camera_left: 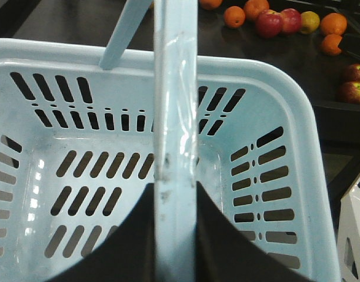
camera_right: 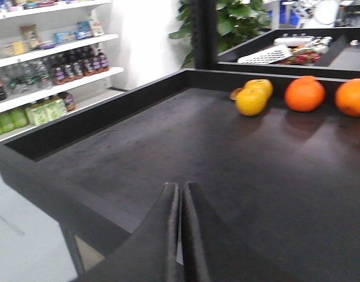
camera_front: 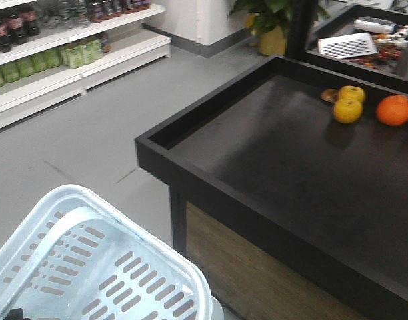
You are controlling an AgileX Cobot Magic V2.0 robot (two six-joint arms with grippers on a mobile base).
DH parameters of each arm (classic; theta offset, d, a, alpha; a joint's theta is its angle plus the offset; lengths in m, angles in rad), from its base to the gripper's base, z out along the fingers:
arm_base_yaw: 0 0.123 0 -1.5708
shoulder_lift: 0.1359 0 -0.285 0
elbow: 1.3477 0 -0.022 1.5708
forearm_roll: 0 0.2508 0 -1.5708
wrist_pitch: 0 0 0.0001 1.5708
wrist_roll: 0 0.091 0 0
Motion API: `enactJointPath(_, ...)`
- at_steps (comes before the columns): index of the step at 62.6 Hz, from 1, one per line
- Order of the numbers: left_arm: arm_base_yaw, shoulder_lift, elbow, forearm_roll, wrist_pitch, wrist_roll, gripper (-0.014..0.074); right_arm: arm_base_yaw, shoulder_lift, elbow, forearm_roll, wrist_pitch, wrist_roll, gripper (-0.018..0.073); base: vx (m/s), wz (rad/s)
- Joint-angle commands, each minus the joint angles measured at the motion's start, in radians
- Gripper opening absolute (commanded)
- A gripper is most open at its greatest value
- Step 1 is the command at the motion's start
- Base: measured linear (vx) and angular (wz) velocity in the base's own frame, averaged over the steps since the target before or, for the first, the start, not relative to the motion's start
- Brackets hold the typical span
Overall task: Pick three apples into basket with both arms
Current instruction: 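Turn the base toward the black fruit table with oranges and apples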
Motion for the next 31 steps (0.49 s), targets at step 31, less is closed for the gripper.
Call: enactJointPath(31,-0.004,0.006,-0.032,-0.047,-0.081,-0.005,-0.0007,-0.003,-0.002,0.011,-0.006,-0.073,-0.008,-0.0004,0.0,-0.25)
